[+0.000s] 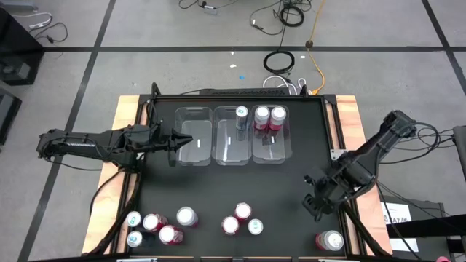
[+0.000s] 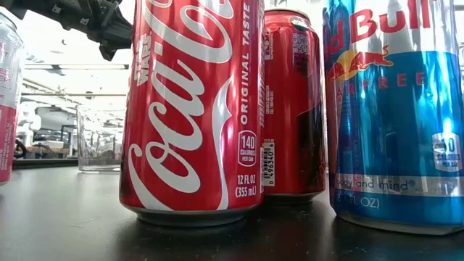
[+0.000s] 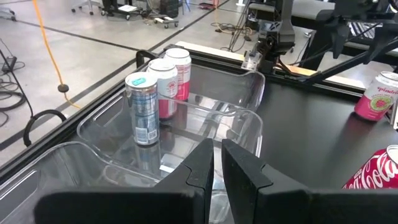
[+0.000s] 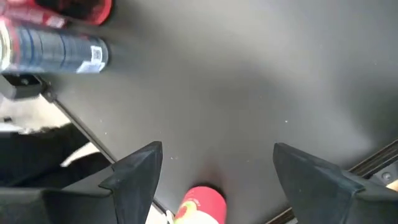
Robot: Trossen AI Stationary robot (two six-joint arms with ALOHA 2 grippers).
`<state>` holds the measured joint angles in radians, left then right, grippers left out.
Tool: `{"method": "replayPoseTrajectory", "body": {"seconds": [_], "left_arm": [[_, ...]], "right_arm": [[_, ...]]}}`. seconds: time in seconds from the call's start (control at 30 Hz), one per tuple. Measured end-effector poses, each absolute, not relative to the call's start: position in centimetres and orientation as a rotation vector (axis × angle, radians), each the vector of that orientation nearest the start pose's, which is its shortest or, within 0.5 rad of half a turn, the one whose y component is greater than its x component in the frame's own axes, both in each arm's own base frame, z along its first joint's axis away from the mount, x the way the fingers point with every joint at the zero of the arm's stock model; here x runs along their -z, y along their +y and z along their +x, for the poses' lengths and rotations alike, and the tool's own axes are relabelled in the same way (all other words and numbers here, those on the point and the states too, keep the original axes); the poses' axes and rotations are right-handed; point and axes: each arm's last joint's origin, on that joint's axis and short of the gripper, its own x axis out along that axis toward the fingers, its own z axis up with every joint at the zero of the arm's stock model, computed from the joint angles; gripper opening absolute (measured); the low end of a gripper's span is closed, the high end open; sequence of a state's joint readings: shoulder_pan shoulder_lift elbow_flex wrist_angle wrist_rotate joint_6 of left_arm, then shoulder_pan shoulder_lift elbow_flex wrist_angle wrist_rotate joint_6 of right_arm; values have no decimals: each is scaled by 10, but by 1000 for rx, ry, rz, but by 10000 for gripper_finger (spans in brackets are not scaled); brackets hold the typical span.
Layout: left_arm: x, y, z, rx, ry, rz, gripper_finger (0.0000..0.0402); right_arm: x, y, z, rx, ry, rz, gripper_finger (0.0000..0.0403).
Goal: Sort soda cans
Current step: Put the pink-white soda can into the right transparent bin
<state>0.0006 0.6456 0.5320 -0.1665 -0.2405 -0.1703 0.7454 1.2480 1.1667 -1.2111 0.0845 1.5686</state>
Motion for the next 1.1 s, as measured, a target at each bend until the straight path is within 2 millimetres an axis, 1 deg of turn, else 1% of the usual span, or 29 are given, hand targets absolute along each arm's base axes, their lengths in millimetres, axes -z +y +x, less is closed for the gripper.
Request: {"method": "replayPoseTrajectory", "body": {"seconds": [0.33,0.57,0.73,0.83,1.03,1.1], "left_arm": [[-268,7,151,-263,258,-135,42],[-268,7,151,-263,258,-135,42],[-268,7,151,-263,258,-135,42],[-268,7,151,-263,258,-136,42],[-268,7,151,-263,257,-136,42],[-268,7,151,-263,257,-136,42]], "right_arm": [[-301,143,156,423,1285,760,297],[-301,143,157,414,1262,732,297],[-300,139,155,474,1231,714,303],[-300,138,153,516,1240,721,320],[-298,133,148,596,1265,703,383],[-298,131,146,625,1272,698,395]]}}
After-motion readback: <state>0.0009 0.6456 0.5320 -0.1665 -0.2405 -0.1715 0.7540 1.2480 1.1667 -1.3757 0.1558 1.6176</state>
